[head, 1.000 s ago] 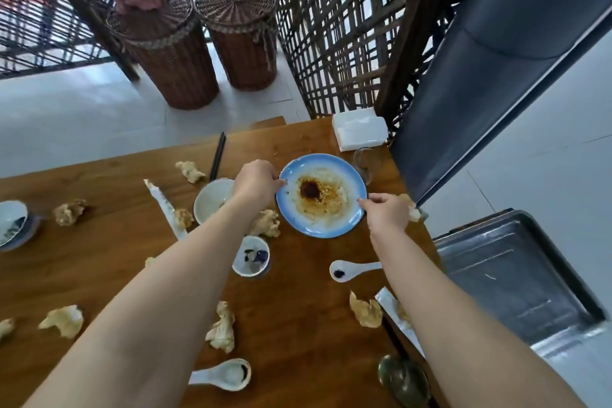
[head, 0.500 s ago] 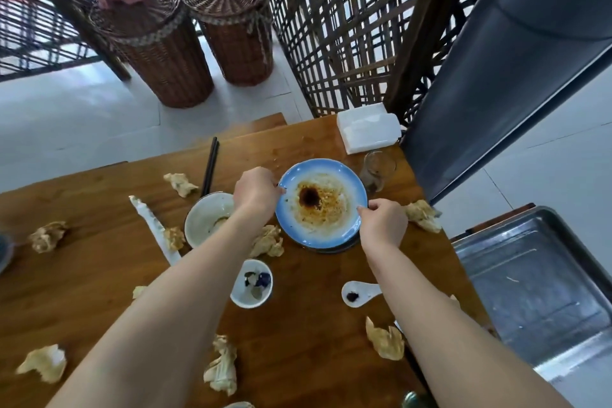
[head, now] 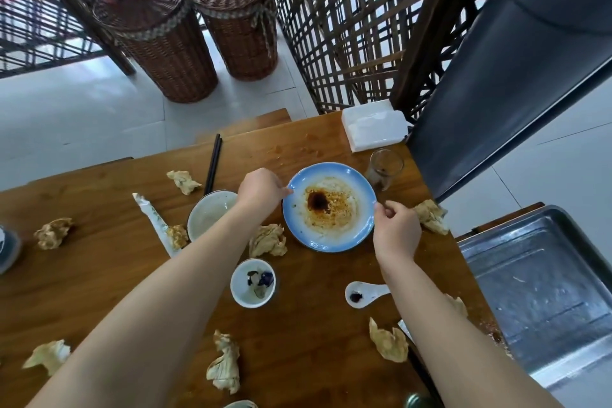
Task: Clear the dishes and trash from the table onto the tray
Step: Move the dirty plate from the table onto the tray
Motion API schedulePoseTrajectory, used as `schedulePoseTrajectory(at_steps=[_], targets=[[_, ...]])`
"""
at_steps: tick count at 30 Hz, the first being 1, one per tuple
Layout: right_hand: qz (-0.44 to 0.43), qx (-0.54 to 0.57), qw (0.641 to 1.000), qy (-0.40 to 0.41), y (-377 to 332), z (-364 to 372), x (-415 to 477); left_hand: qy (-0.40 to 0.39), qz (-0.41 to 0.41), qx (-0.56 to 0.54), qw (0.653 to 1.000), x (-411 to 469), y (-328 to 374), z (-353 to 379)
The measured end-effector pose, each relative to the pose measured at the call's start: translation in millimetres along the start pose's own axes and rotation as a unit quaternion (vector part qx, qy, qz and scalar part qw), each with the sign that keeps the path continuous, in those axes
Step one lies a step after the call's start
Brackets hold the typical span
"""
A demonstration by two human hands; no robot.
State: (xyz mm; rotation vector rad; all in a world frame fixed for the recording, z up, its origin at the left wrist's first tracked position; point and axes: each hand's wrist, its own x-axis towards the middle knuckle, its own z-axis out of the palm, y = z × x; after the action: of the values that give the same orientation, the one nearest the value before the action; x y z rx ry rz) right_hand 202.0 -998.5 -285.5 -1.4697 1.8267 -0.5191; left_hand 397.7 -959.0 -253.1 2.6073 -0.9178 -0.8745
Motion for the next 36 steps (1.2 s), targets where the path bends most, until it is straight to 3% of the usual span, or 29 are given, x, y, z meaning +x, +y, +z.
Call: schedulePoseTrajectory(at_steps=[5, 16, 23, 32, 36], targets=[[0.035, 0.041, 0.998, -0.036, 3.8, -3.2, -10.9, -0.005, -0.018, -0.063, 0.998, 1.7, -4.6, 2.6], [0.052, 0.081, 0.995, -0.034, 4.8, 1.8, -22.8, -0.005, -0.011, -0.013, 1.000, -7.5, 3.4, 10.0], [0.058, 0.128, 0.990, -0.030, 3.6, -13.5, -31.4, 0.008, -0.010, -0.064, 0.998, -29.2, 5.6, 2.0], [-0.041, 0.113, 0.992, -0.034, -9.9, -46.1, -64.2, 0.009, -0.026, -0.181, 0.983, -90.9, -7.8, -22.7], [-0.079, 0.118, 0.989, -0.052, -21.0, -65.1, -84.9, 0.034, -0.052, -0.296, 0.953, -131.8, -22.1, -34.9]])
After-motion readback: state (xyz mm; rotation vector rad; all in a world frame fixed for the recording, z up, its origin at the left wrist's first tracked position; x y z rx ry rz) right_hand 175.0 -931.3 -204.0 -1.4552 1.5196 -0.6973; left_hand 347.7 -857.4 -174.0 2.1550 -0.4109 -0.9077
